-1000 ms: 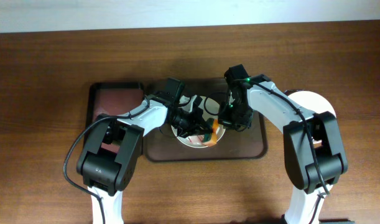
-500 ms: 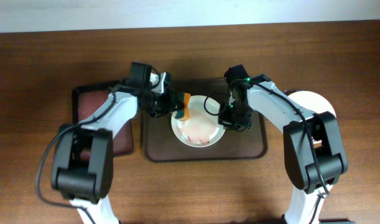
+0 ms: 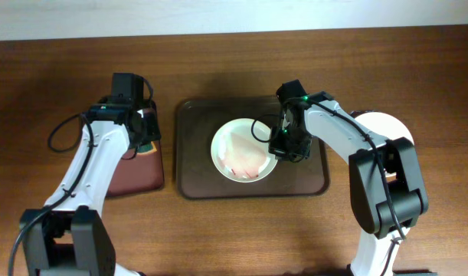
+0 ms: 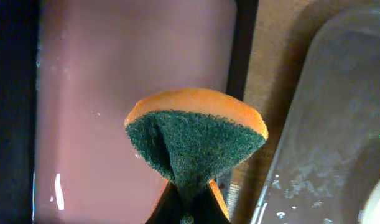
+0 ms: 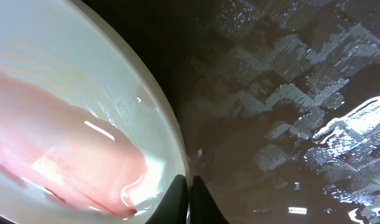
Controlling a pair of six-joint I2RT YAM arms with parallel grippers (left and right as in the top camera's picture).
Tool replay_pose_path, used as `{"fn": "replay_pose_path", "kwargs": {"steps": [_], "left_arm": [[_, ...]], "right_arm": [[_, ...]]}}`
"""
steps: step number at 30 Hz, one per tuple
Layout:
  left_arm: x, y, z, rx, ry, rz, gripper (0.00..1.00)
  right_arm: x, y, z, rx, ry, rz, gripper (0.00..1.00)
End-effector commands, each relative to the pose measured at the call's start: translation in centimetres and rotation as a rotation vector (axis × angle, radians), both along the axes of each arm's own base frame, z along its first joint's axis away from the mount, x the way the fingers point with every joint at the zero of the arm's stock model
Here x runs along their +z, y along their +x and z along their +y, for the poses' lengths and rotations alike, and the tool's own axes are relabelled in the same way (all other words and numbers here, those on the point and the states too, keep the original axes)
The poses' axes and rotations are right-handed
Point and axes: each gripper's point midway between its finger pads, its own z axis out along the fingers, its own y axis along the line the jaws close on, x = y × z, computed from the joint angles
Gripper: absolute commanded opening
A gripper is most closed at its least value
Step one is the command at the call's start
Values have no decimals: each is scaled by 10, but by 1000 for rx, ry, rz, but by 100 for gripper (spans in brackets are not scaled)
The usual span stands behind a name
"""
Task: Clean dirty plates on tray and stack at the side
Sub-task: 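Lower the sponge onto the small tray with the left gripper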
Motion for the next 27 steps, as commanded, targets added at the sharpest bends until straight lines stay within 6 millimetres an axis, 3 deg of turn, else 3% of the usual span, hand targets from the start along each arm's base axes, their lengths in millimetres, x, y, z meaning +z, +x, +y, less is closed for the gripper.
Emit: {"fn": "replay_pose_path", "kwargs": {"steps": [1, 3, 5, 10, 14, 16, 17, 18, 19, 20, 27], "left_arm": [[-34, -8, 6, 9, 26, 91, 0], [-61, -7, 4, 5, 23, 145, 0], [-72, -5, -6, -16, -1, 160, 0], [-74, -6, -65, -157, -59, 151, 0], [-74, -11, -82, -205, -56, 156, 0], [-74, -13, -83, -206, -58, 164, 0], [-74, -10, -76, -193, -30, 156, 0], [-72, -7, -59, -164, 35, 145, 7], [-72, -5, -54, -150, 41, 141, 40], [-72, -3, -48, -133, 39, 136, 47], [-69, 14, -45, -116, 26, 70, 50]], "right_arm": [[-3, -1, 2, 2, -9, 9, 4], [-3, -1, 1, 2, -9, 9, 4], [-3, -1, 2, 2, -9, 9, 4], [-3, -2, 1, 2, -10, 11, 4], [-3, -1, 1, 2, -10, 11, 4], [-3, -1, 1, 2, -10, 11, 4], [-3, -1, 1, 2, -10, 11, 4], [-3, -1, 1, 2, -10, 11, 4], [-3, -1, 1, 2, -10, 11, 4], [-3, -1, 1, 2, -10, 11, 4], [-3, -2, 1, 2, -9, 12, 4]]}}
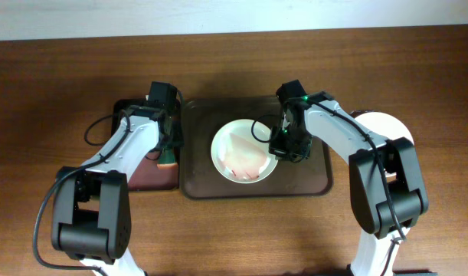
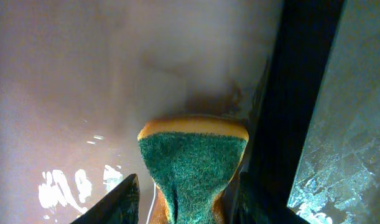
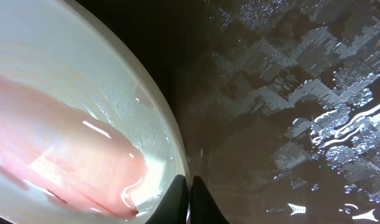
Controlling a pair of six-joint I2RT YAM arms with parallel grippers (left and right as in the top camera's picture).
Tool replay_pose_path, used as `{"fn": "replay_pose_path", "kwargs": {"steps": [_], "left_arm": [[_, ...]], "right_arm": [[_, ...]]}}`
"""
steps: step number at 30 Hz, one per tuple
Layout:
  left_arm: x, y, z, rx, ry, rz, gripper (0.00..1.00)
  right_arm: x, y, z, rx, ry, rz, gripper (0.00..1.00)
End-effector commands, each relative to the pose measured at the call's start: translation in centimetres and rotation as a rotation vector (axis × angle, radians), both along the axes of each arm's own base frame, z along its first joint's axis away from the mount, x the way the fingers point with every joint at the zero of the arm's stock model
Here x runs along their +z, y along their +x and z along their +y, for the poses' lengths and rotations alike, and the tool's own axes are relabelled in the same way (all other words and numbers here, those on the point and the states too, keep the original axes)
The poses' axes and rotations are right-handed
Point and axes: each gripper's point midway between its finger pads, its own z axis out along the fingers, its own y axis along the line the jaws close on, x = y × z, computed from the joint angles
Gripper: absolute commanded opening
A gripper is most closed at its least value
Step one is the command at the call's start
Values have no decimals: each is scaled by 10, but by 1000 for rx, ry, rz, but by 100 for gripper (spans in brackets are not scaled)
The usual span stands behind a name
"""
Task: Clean dirty plates on tray and stack at the side
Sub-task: 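Lower the sponge onto the small tray with the left gripper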
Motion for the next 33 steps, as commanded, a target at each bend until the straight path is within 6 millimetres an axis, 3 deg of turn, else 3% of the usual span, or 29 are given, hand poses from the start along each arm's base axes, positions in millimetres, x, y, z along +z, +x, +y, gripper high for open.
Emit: {"fn": "replay_pose_path", "kwargs": {"steps": [1, 6, 7, 8, 12, 13, 14, 16, 18, 20, 21, 22, 23, 27, 28, 29, 33], "left_arm": [[-4, 1, 0, 1, -3, 0, 51], [-33, 1, 0, 1, 6, 49, 51], [-34, 2, 0, 1, 6, 46, 32], [-33, 4, 0, 2, 4, 36, 0], [-8, 16, -2, 0, -5, -11, 0], [-4, 11, -1, 0, -2, 3, 62], [-7, -4, 1, 0, 8, 62, 74], [-10, -26, 5, 0, 26, 154, 73], [-11, -33, 3, -4, 15, 183, 72], [-12, -34, -4, -11, -22, 190, 61], [-12, -34, -5, -12, -28, 191, 46], [-12, -34, -5, -12, -28, 190, 14], [-12, -35, -5, -12, -27, 193, 0], [-2, -32, -4, -11, -31, 166, 0], [5, -33, -4, -11, -34, 153, 41], [11, -36, -4, -12, -34, 155, 74], [5, -57, -4, -13, -43, 234, 72]], "right_arm": [[-3, -1, 2, 3, -8, 8, 4], [-3, -1, 2, 3, -8, 8, 4], [-3, -1, 2, 3, -8, 8, 4], [-3, -1, 2, 3, -8, 8, 4], [-3, -1, 2, 3, -8, 8, 4], [-3, -1, 2, 3, -8, 8, 4], [-3, -1, 2, 3, -8, 8, 4], [-3, -1, 2, 3, -8, 8, 4], [-3, -1, 2, 3, -8, 9, 4], [-3, -1, 2, 3, -8, 9, 4], [-3, -1, 2, 3, -8, 9, 4], [-3, -1, 2, 3, -8, 9, 4], [-3, -1, 2, 3, -8, 9, 4], [-3, -2, 1, 3, -10, 15, 4], [-3, -2, 1, 3, -10, 15, 4], [-3, -2, 1, 3, -10, 14, 4], [-3, -2, 1, 3, -10, 14, 4]]}}
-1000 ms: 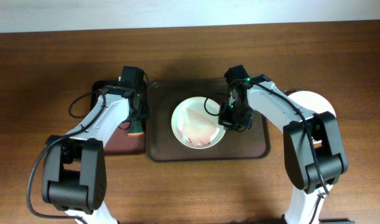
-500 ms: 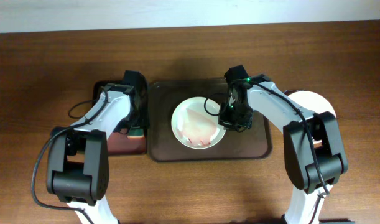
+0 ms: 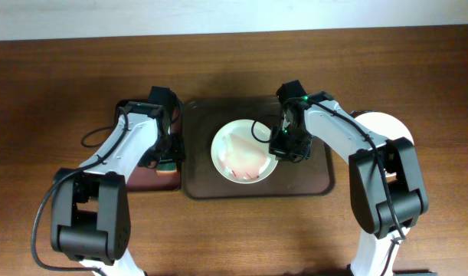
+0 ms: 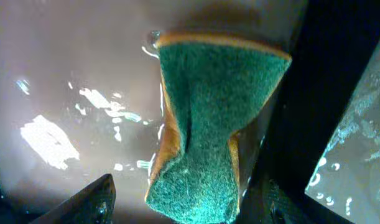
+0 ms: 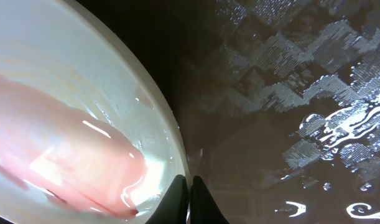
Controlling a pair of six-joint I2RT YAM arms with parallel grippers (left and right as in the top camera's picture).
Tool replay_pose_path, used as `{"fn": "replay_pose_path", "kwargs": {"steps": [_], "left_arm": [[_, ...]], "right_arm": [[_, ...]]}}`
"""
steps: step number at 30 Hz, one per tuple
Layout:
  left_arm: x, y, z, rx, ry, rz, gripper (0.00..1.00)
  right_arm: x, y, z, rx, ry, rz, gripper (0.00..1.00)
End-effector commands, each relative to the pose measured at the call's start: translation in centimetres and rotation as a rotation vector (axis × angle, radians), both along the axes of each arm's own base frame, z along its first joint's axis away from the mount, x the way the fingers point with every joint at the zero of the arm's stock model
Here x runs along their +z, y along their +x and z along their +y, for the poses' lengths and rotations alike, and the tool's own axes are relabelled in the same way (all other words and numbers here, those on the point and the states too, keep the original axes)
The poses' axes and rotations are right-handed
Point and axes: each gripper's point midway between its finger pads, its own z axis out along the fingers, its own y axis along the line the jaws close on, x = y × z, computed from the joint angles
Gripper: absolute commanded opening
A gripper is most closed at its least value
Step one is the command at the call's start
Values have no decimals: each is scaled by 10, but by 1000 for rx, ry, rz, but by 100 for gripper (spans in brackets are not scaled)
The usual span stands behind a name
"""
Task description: Clean dirty plates on tray and stack at the side
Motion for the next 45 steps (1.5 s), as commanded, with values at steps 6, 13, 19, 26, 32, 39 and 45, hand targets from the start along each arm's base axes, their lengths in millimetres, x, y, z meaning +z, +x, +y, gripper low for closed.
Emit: {"fn": "replay_pose_path", "kwargs": {"steps": [6, 13, 19, 26, 32, 39, 45], "left_arm": [[-24, -18, -1, -4, -18, 7, 63], [-24, -4, -3, -4, -29, -53, 0], [38, 10, -7, -18, -59, -179, 61], [65, 11, -7, -18, -73, -256, 92], [64, 11, -7, -18, -73, -253, 93], [64, 9, -7, -18, -72, -245, 93], [64, 9, -7, -18, -71, -244, 93]], "right_arm": [[-3, -1, 1, 2, -9, 11, 4], [-3, -2, 1, 2, -9, 12, 4], [-1, 3, 1, 2, -11, -10, 4], [70, 22, -31, 36, -163, -259, 4], [130, 14, -64, 46, -302, -412, 4], [94, 19, -71, 28, -291, -305, 33], [64, 43, -105, 47, -166, -273, 42]]}}
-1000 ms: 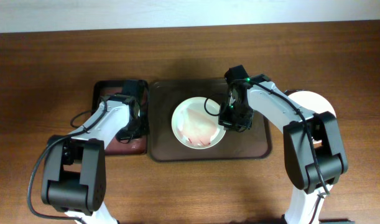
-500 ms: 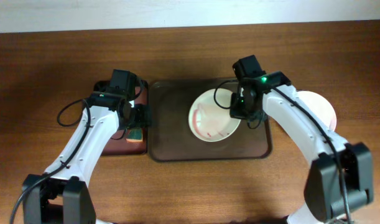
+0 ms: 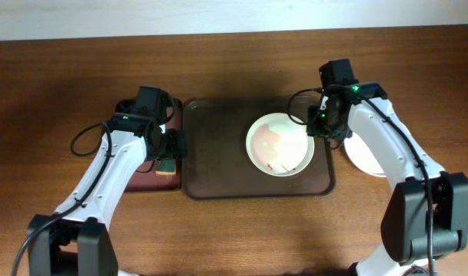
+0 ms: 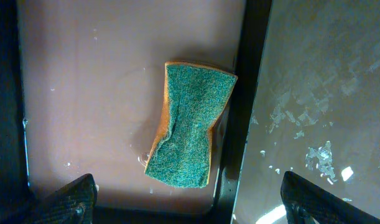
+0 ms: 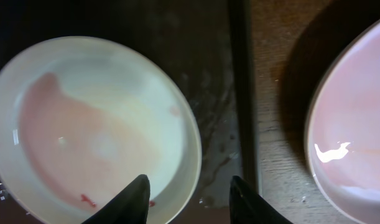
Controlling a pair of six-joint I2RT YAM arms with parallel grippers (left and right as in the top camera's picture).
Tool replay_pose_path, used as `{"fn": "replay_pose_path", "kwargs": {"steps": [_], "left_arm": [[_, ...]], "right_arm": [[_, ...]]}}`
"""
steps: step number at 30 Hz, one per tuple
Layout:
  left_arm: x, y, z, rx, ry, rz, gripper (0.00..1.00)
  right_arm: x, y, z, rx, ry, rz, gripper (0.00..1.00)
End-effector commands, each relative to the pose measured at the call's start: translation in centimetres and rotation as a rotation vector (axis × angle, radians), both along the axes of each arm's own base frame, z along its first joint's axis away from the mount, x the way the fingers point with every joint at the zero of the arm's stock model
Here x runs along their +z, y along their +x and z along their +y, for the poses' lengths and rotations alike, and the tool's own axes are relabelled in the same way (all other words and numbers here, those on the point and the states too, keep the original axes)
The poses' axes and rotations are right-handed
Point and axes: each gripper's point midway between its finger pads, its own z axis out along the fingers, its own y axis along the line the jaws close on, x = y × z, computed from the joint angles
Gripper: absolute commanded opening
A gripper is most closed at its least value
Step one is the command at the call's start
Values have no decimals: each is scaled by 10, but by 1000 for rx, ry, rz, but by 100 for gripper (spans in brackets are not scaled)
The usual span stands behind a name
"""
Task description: Clean dirty plates on tray and stack at the side
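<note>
A white plate [image 3: 279, 143] smeared with pink and red specks sits on the right part of the dark tray [image 3: 211, 153]. My right gripper [image 3: 325, 126] is open above the plate's right rim. In the right wrist view, the plate [image 5: 96, 124] has its rim between the spread fingers of my right gripper [image 5: 193, 202]. A second white plate [image 3: 359, 158], also seen in the right wrist view [image 5: 357, 137], rests on the table right of the tray. The green-and-orange sponge [image 4: 190, 124] lies free in a small reddish basin [image 4: 96, 93]. My left gripper [image 4: 190, 205] is wide open above it.
The reddish basin [image 3: 145, 175] stands against the dark tray's left edge, with my left gripper [image 3: 163, 146] over it. A black rim [image 4: 249, 93] separates basin and tray. Brown table [image 3: 241, 238] surrounds both, with a pale wall along the back.
The right gripper, then shut on the plate's rim at mid-tray, is open and higher, and the plate sits further right. The left gripper is higher above the sponge, jaws wider.
First the left gripper held the pinched sponge over the basin while the right was shut on the plate's rim. Then the sponge was down by the basin's right wall with the jaws parted, then lay free. Now both grippers are open and the plate is nearer the tray's right edge.
</note>
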Motion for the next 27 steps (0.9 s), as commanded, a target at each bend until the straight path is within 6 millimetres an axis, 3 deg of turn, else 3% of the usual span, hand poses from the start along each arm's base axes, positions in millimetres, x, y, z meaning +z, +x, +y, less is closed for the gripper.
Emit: {"fn": "replay_pose_path", "kwargs": {"steps": [1, 7, 11, 17, 18, 19, 21, 22, 23, 25, 27], "left_arm": [[10, 4, -3, -5, -11, -29, 93], [10, 4, -2, -5, -11, -27, 93], [10, 4, -2, -5, -11, -26, 93], [10, 4, -2, -5, -11, -26, 93], [10, 4, -2, -5, -10, -25, 91], [10, 3, -2, -5, -10, -23, 91], [10, 3, -2, -4, -10, -22, 91], [10, 3, -2, -5, -10, -22, 90], [9, 3, -2, -5, -10, -21, 90], [10, 3, -2, -5, -10, -22, 89], [9, 3, -2, -5, -10, -21, 89]], "right_arm": [[-16, 1, -1, 54, 60, 50, 42], [-70, -6, -1, 49, 50, 184, 40], [-79, -7, 0, 50, 53, 203, 25], [-96, -23, 3, 53, 81, 237, 24], [-96, -23, 3, 53, 81, 237, 26], [-96, -23, 3, 53, 81, 237, 38], [-96, -23, 3, 52, 81, 237, 40], [-96, -23, 3, 53, 81, 237, 50], [-96, -23, 3, 52, 81, 237, 69], [-96, -23, 3, 52, 82, 237, 93], [-95, -23, 6, 54, 99, 237, 99]]}}
